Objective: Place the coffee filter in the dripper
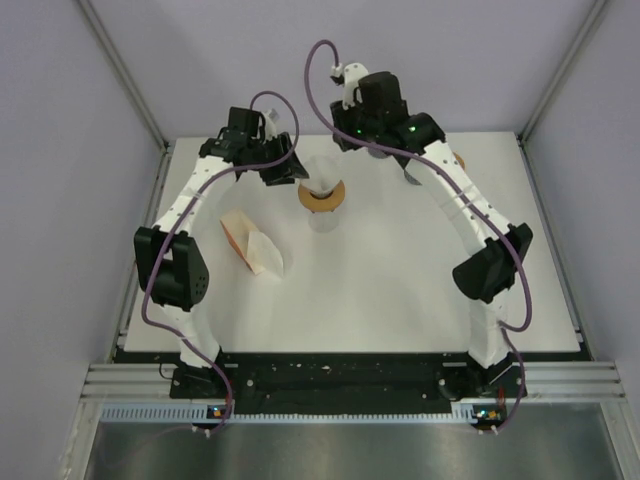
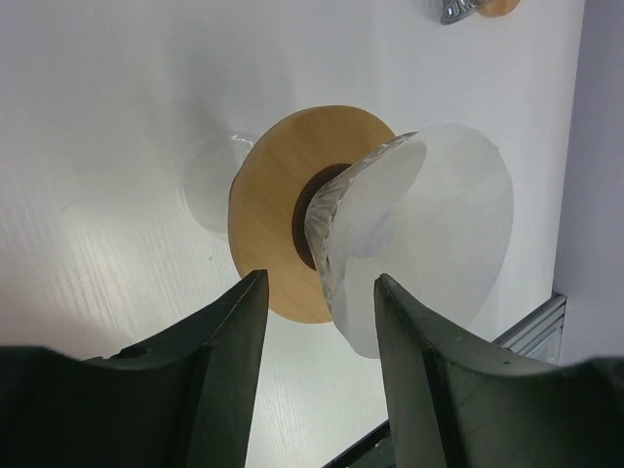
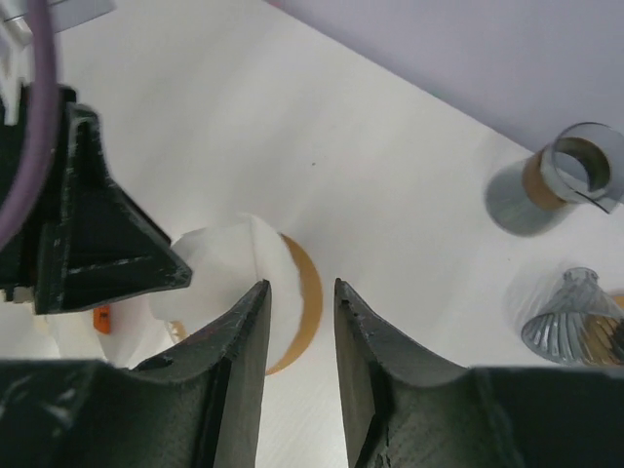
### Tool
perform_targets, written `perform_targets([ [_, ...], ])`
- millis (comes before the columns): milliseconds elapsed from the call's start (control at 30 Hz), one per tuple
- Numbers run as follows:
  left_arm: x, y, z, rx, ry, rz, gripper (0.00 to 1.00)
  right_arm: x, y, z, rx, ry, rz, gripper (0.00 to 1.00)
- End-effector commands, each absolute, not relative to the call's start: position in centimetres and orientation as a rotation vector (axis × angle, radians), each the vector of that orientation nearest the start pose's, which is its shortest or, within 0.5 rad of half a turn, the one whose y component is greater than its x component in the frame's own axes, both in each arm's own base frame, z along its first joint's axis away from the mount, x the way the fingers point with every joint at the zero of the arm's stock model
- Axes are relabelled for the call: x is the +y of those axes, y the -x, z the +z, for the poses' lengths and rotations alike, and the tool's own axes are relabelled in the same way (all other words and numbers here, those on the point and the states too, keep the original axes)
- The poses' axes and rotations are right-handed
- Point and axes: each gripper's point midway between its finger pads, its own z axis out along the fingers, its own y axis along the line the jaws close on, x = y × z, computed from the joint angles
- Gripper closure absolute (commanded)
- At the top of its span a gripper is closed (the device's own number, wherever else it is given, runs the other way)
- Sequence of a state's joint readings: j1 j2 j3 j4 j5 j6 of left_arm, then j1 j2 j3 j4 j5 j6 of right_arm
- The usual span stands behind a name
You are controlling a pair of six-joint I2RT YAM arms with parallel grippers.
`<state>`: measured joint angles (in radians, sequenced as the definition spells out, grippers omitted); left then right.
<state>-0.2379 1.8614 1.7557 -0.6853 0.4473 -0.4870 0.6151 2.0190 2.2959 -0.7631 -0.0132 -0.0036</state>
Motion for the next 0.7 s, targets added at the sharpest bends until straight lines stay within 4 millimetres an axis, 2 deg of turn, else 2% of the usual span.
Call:
perform_targets([
  [0,-19.9,-44.3,27.3,2.289,-0.009,-0.848,0.44,27.2,-47.7,37.2,1.887,0.397,0.384,0.65],
  [67,-19.9,-44.3,28.2,2.269,-0.033,-0.844,0.39,25.7,-49.0,37.3,1.888,0.338,0.388,0.57],
  [200,-19.6,-44.1,30.0,2.233,-0.082,-0.818,0.36,23.2,-51.7,36.9,1.886,0.214,0.397,0.43],
  [333,-18.7,-43.7,31.8,2.191,-0.133,-0.763,0.35,21.6,-55.0,36.1,1.874,0.099,0.511,0.37],
  [433,-17.3,-43.2,32.7,2.166,-0.171,-0.700,0.34,21.4,-57.5,35.1,1.846,0.081,0.540,0.36],
  [500,-16.3,-42.6,33.0,2.161,-0.214,-0.660,0.32,22.3,-59.1,34.6,1.796,0.170,0.542,0.35],
  [567,-15.3,-42.1,33.0,2.166,-0.251,-0.629,0.32,24.0,-60.3,33.6,1.738,0.325,0.560,0.35],
  [633,-14.4,-41.5,32.5,2.179,-0.284,-0.605,0.32,24.3,-62.1,33.3,1.680,0.405,0.507,0.35],
  [667,-13.9,-41.3,32.4,2.181,-0.287,-0.593,0.32,24.4,-62.9,32.5,1.669,0.440,0.471,0.35],
])
